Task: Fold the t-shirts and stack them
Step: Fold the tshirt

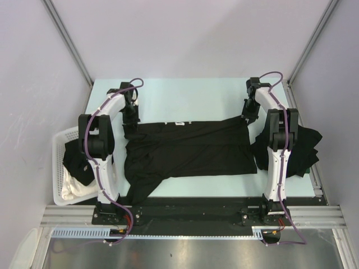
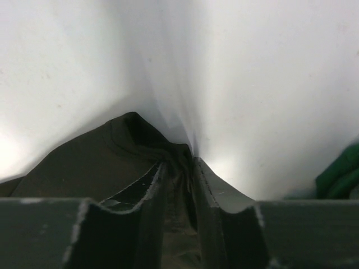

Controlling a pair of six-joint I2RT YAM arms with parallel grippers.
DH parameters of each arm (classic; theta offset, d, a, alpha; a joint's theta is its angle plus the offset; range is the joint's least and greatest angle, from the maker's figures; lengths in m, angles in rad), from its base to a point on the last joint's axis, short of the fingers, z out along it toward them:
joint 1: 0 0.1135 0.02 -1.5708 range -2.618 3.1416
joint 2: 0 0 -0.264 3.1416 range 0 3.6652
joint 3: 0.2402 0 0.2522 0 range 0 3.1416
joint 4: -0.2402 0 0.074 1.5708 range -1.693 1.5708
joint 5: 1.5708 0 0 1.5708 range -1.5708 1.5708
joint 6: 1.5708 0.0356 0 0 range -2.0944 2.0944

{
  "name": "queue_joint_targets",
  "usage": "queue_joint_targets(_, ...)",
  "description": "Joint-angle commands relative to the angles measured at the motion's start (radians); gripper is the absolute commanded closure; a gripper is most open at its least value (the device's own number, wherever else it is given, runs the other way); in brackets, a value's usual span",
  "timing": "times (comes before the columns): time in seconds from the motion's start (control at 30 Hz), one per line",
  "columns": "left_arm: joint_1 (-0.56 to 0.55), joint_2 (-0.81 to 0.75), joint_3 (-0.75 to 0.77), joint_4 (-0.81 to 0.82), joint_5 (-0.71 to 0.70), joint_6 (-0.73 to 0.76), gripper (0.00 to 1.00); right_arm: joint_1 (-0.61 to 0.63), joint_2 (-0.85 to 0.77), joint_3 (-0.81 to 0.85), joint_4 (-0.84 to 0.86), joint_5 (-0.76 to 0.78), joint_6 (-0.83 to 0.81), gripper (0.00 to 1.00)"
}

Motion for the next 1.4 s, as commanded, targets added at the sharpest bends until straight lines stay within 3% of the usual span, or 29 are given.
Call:
queue_joint_targets(0.0,-0.007,-0.068,0.022,-0.007,0.003,0.014,0.9,-0.006,0.029,-0.015,0.032,0.002,-0.01,0.73)
queue_joint_targets(0.2,-0.007,-0.072,0.037,-0.013,0.003,0.011,0.9,-0.004,0.034,-0.022,0.038,-0.006,-0.017,0.86)
queue_joint_targets(0.33,-0.007,-0.072,0.045,-0.016,0.002,0.01,0.9,-0.003,0.034,-0.016,0.041,0.015,-0.024,1.0)
queue_joint_targets(0.93,-0.007,-0.018,0.076,0.016,-0.128,-0.01,0.85,0.003,0.038,0.017,0.014,0.028,-0.024,1.0)
queue_joint_targets(1.37,0.019,0.007,0.071,0.056,-0.201,-0.078,0.62,-0.001,0.017,0.017,0.006,-0.001,-0.038,1.0)
